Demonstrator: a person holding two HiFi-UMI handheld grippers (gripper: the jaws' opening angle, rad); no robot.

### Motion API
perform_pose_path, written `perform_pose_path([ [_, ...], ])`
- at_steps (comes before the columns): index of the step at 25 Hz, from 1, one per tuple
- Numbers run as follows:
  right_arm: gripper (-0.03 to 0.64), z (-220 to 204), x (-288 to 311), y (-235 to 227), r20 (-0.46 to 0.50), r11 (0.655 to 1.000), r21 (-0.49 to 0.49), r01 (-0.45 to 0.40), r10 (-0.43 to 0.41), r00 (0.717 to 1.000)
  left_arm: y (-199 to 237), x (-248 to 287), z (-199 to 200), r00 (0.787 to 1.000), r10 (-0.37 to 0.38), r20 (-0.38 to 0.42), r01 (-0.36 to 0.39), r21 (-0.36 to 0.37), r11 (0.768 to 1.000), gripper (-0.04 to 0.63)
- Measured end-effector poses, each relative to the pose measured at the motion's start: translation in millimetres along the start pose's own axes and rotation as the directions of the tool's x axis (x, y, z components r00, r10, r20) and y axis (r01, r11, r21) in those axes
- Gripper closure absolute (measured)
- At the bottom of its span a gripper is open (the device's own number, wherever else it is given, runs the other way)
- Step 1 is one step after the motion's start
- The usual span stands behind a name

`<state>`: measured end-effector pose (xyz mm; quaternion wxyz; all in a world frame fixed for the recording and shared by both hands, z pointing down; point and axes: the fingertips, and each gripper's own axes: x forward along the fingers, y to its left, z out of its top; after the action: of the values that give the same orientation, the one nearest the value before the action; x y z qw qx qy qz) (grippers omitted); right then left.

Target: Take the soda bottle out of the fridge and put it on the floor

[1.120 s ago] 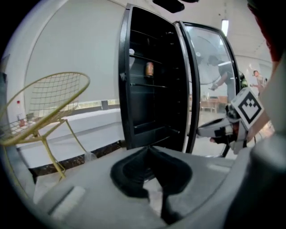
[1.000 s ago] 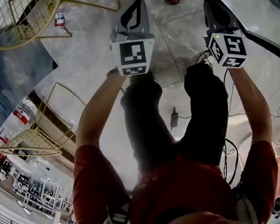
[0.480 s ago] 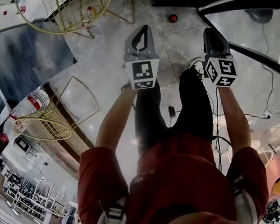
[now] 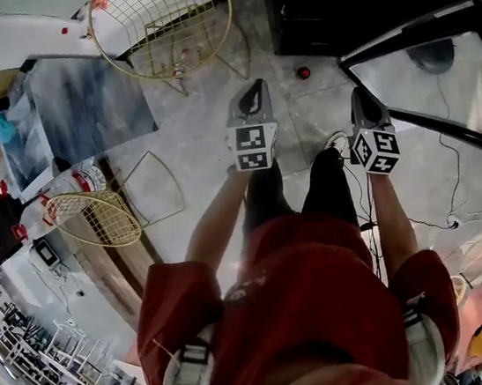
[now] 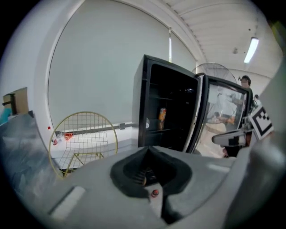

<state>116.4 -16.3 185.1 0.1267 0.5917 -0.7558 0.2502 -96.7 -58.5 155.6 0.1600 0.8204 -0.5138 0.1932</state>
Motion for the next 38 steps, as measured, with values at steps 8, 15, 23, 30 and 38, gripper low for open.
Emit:
perform_pose_path([
  [8, 0.617, 60.9, -51.6, 9.7, 0.046, 0.999, 0.005, 0.049, -0.049, 0.998, -4.5, -42.4, 48.1, 1.000, -0.012, 0.019, 0.013, -0.022, 1.000, 0.597],
  [15, 0.617, 116.6, -78.1, 12.8, 0.167, 0.993, 0.109, 0.036, -0.054, 0.984, -18.0, -50.9, 78.2, 1.000, -0.018, 0.015, 0.019, -0.052, 0.998, 0.597],
  [23, 0.617, 176.3, -108.3, 23.4, 0.231, 0.995, 0.103, 0.007, -0.030, 0.972, -36.2, -87.2, 148.8, 0.990, -0.044, 0.133, 0.047, -0.015, 0.999, 0.597],
  [30, 0.617, 221.8, -131.3, 30.2, 0.315, 1.000, -0.003, -0.004, 0.005, 0.949, -45.0, -110.0, 213.9, 0.953, -0.032, 0.303, 0.021, 0.041, 0.999, 0.597],
  [38, 0.617, 216.7, -137.8, 34.9, 0.313, 0.999, -0.045, 0.031, -0.015, 0.950, -40.8, -115.0, 212.4, 0.961, -0.016, 0.277, -0.003, 0.069, 0.998, 0.597],
])
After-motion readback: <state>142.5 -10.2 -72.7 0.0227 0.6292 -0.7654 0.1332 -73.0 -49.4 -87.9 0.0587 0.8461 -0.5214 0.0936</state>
